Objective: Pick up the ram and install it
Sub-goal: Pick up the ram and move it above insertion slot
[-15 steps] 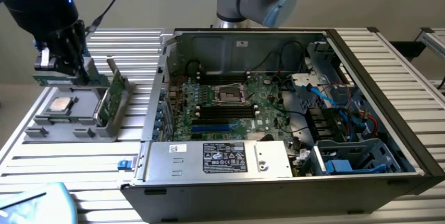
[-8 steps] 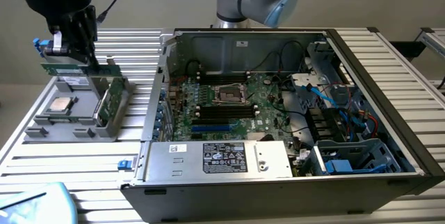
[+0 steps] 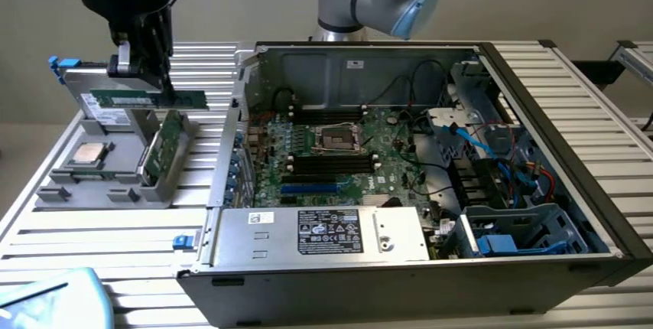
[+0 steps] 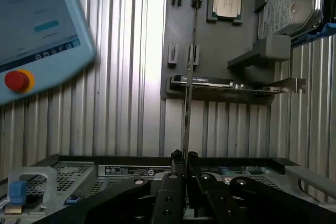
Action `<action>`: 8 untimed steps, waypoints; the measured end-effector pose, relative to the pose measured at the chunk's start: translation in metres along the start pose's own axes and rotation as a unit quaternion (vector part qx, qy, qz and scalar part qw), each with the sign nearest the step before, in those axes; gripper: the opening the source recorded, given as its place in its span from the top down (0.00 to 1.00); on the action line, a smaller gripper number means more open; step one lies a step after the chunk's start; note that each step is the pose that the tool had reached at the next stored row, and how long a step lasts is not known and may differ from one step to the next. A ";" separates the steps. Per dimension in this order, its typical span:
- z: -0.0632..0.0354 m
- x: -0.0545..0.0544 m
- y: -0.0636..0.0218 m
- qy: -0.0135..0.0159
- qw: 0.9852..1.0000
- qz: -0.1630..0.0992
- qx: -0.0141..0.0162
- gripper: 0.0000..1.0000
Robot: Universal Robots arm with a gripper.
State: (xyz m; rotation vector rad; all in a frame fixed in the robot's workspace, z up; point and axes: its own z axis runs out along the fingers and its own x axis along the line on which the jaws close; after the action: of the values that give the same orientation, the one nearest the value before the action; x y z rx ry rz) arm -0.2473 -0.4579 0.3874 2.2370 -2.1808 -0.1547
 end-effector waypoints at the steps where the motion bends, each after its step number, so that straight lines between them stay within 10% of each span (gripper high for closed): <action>1: -0.0004 0.000 -0.0045 0.000 1.000 0.000 0.000 0.86; 8: -0.0035 0.001 -0.0361 -0.002 1.000 0.000 0.000 0.86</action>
State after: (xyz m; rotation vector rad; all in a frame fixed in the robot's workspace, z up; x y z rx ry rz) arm -0.2110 -0.4584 0.3880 2.2394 -2.1825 -0.1606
